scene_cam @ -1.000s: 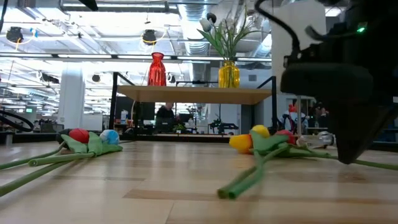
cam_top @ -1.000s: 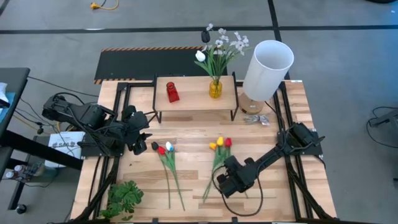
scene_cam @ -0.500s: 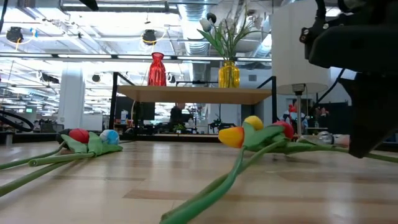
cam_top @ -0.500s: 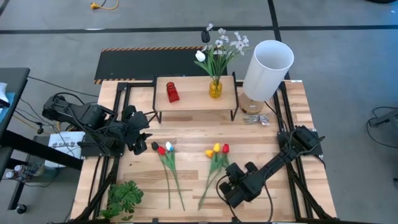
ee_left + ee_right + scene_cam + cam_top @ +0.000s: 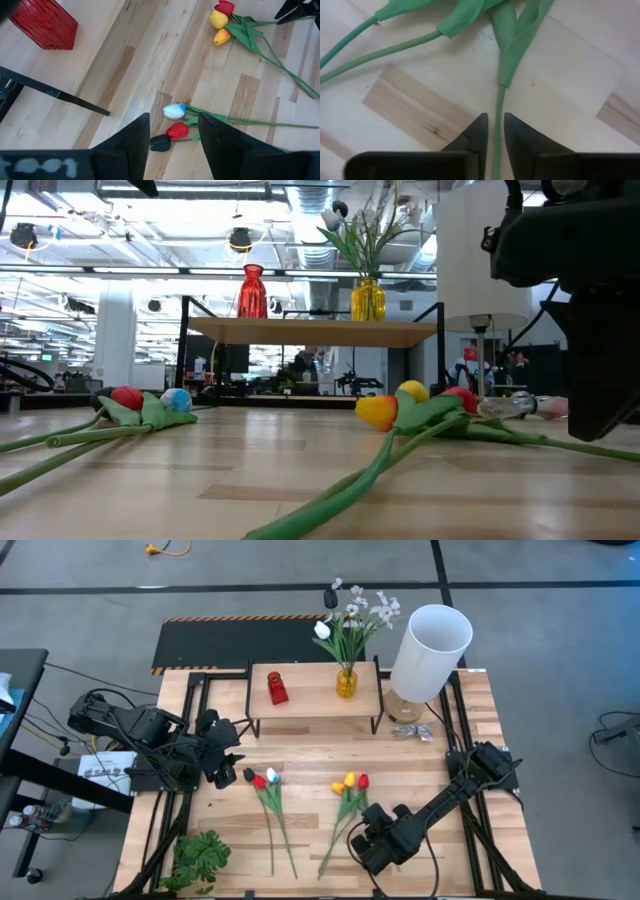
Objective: Pick and place flowers into a vace then onto a shelf
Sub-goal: Put the left yellow tulip into the yellow flower vase
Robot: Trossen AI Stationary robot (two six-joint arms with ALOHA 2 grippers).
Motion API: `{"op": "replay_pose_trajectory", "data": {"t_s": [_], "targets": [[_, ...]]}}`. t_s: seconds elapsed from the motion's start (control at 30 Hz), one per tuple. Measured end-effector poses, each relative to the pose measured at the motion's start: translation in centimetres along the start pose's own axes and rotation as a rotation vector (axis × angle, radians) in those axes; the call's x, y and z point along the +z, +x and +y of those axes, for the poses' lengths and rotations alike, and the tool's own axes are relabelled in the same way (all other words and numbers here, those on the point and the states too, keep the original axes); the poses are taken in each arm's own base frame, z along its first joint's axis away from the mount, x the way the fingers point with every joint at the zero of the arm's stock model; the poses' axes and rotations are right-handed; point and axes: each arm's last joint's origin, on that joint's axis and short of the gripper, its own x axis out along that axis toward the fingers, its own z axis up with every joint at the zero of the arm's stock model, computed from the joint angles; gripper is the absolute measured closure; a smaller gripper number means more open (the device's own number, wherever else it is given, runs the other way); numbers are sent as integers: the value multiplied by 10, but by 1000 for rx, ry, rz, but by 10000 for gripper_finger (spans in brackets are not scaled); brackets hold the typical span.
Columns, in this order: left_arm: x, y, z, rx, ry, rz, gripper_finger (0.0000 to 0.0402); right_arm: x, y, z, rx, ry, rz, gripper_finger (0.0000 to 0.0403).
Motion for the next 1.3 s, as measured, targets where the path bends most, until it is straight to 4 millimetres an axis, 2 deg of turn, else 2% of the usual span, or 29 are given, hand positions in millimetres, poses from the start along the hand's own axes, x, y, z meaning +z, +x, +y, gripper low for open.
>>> {"op": "replay_pose_trajectory", "data": {"t_s": [0.2, 0.37, 0.53, 0.7, 0.8, 0.97, 1.13, 1.3], "targets": [[0, 0, 0, 0, -8, 0, 244, -1, -1, 0, -4, 81, 51, 282], [0, 0, 0, 0, -8, 0, 244, 8, -29, 5, 67, 191, 52, 240], [0, 0, 0, 0, -11, 1, 244, 28, -61, 17, 195, 446, 75, 217], [0, 0, -1, -15, -26, 9, 244, 56, -71, 38, 413, 565, 86, 212], [0, 0, -1, -20, -28, 8, 244, 73, -64, 46, 481, 592, 32, 215], [0, 0, -1, -20, -23, 8, 244, 88, -29, 51, 397, 598, 3, 234], [0, 0, -1, -20, -16, 8, 244, 85, -3, 56, 338, 591, 73, 256], [0, 0, -1, -19, -15, 8, 244, 84, -2, 56, 330, 612, 51, 269]]}}
